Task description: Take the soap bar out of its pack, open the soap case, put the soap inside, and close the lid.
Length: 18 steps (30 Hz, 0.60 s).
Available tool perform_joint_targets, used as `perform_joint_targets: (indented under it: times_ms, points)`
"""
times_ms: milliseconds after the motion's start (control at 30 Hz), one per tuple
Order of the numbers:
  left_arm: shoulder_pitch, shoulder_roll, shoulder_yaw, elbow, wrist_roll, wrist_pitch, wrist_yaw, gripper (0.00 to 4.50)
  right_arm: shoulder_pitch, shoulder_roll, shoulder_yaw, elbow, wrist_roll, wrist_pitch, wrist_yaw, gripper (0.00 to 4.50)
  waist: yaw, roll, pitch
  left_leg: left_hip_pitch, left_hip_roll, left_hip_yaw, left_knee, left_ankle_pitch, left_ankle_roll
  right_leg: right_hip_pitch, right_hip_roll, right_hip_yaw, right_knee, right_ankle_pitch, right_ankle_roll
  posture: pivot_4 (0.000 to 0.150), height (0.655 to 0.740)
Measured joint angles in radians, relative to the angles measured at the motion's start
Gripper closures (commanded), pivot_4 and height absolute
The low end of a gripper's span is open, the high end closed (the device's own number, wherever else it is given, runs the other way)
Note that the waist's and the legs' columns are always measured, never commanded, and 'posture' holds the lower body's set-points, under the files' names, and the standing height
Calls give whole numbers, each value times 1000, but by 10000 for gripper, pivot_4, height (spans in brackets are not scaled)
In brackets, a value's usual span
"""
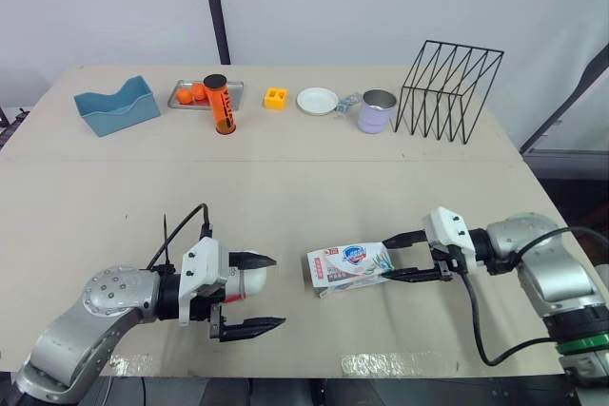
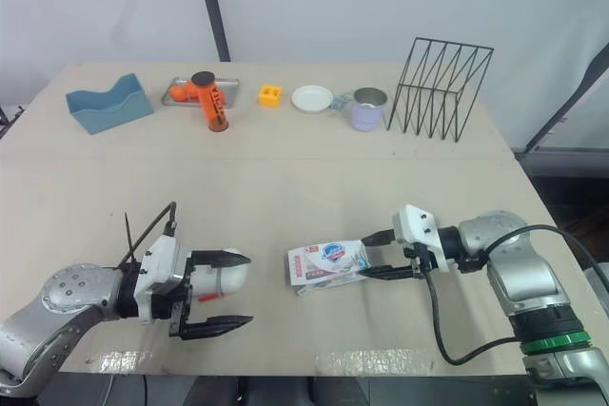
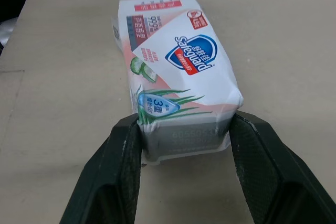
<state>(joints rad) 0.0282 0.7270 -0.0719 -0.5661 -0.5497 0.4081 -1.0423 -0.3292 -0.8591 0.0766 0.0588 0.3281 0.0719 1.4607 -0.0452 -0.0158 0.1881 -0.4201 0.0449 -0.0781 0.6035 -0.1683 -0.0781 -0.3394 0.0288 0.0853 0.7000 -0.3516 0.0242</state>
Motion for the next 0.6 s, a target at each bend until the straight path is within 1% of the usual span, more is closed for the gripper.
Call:
perform_joint_targets:
  times_ms: [600]
  points:
    - [-32,0,0,78,24,-40,-35,0,-50,-71,-2,-116,61,114,26,19552,0,0,0,0,0,0,0,0,0,0,0,0,0,0,0,1500,7400]
